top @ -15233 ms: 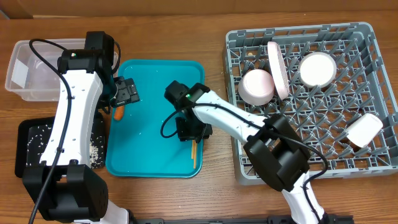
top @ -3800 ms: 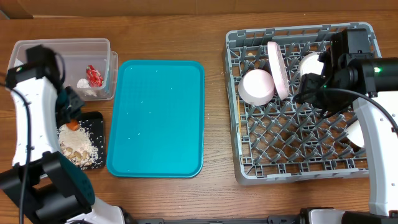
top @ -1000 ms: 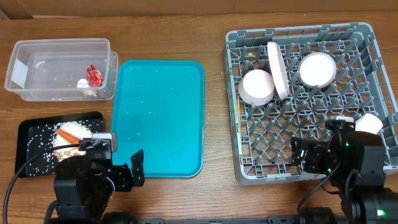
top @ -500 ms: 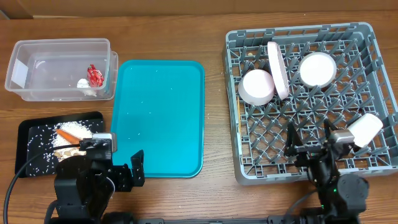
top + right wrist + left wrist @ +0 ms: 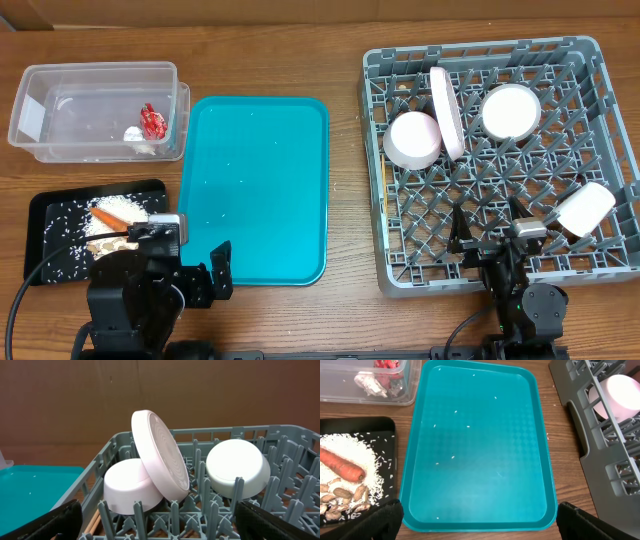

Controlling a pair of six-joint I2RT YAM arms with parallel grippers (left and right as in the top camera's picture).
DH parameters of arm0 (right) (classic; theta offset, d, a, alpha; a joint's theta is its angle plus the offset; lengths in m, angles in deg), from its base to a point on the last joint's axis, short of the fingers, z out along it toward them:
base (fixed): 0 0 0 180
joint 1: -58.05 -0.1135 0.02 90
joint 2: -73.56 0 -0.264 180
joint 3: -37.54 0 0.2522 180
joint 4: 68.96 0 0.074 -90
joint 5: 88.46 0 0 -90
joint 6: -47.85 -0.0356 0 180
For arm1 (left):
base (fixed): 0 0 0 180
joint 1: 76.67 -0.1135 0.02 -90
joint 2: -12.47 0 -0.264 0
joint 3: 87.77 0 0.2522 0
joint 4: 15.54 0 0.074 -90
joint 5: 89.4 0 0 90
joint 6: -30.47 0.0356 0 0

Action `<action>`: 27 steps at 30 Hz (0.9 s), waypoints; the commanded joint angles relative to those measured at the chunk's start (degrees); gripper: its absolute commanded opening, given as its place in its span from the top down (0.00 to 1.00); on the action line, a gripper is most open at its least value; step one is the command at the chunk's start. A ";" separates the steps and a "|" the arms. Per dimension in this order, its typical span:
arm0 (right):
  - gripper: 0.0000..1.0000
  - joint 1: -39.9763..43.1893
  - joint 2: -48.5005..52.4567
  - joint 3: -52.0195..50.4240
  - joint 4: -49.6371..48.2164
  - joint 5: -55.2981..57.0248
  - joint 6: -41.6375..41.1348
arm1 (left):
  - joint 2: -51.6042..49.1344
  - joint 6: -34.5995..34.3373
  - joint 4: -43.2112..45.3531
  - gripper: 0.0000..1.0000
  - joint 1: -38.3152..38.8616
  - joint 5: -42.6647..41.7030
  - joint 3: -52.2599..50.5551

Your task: Sort waste into correct bins and load items into the dishwasher

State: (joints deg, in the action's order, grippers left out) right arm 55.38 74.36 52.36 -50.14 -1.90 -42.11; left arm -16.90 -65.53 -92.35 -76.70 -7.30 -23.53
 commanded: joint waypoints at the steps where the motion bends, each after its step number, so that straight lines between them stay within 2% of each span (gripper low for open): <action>1: 0.00 -0.26 -0.63 -0.57 -0.46 0.83 0.63 | 0.17 -0.63 0.04 0.00 -0.15 0.50 -0.13; 23: 0.00 -0.26 -0.63 -0.57 -0.46 0.83 0.63 | 0.79 -0.42 0.09 0.00 -0.15 0.92 -1.77; 26: 0.00 -0.26 -0.63 -0.57 -0.46 0.83 0.63 | 3.98 -0.42 5.35 0.00 -0.13 0.92 -6.80; 27: 0.00 -0.26 -0.63 -0.57 -0.46 0.83 0.63 | 6.40 -0.37 9.90 0.00 0.00 0.98 -10.14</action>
State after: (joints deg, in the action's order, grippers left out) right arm 55.38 74.36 52.36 -50.12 -1.81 -41.92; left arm -14.65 -65.53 -87.74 -76.70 -7.08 -28.36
